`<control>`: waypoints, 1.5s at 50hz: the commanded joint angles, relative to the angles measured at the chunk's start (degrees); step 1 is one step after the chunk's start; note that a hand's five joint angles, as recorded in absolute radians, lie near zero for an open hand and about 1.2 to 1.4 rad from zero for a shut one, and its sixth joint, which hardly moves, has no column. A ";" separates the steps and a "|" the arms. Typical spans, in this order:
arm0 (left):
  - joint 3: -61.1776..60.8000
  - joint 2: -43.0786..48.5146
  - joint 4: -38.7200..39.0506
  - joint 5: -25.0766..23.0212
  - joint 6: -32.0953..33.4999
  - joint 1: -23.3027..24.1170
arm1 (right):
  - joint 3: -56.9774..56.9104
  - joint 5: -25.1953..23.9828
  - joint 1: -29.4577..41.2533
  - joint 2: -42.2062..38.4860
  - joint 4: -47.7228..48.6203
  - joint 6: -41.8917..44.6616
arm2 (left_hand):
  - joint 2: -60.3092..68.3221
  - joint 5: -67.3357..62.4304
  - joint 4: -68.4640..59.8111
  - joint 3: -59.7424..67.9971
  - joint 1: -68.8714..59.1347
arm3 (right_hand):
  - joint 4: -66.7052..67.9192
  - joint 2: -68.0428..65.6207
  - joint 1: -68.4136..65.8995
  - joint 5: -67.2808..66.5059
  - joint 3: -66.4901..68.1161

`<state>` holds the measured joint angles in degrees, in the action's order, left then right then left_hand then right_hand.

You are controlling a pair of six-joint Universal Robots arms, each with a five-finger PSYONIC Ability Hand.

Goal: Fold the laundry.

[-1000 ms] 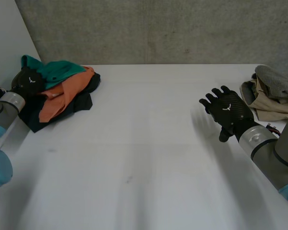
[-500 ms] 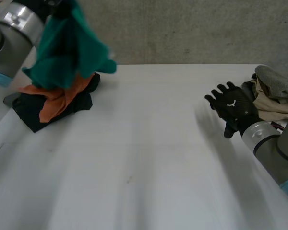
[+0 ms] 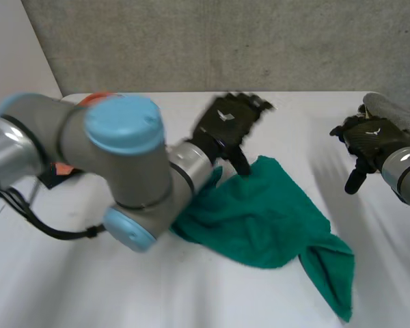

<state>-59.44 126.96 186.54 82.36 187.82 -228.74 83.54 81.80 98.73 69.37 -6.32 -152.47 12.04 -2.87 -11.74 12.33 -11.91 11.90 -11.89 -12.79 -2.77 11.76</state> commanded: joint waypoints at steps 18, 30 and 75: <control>-23.78 -12.17 -14.11 0.87 22.59 -17.52 | 14.97 5.30 8.85 6.48 -9.79 0.68 | 10.95 -10.13 -11.25 10.66 -11.09 | -1.90 1.89 2.79 2.77 -1.76; -29.86 -6.29 -3.47 0.61 26.01 -19.20 | 21.75 5.57 10.79 3.50 7.46 2.79 | 6.57 -5.75 -6.88 6.29 -6.71 | 68.10 -68.11 -67.20 -67.23 68.23; 28.13 -1.98 -8.40 0.17 19.34 -22.01 | -41.70 11.45 7.27 -17.25 30.47 13.70 | 67.96 -67.13 -68.26 67.67 -68.09 | 68.10 -68.11 -67.21 -67.23 68.24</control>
<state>-50.79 121.21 169.84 80.43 205.52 -250.91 54.79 83.51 105.74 55.41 10.15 -133.43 68.50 -55.58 -68.43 68.03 -65.76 68.31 -67.17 -63.24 -57.21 67.89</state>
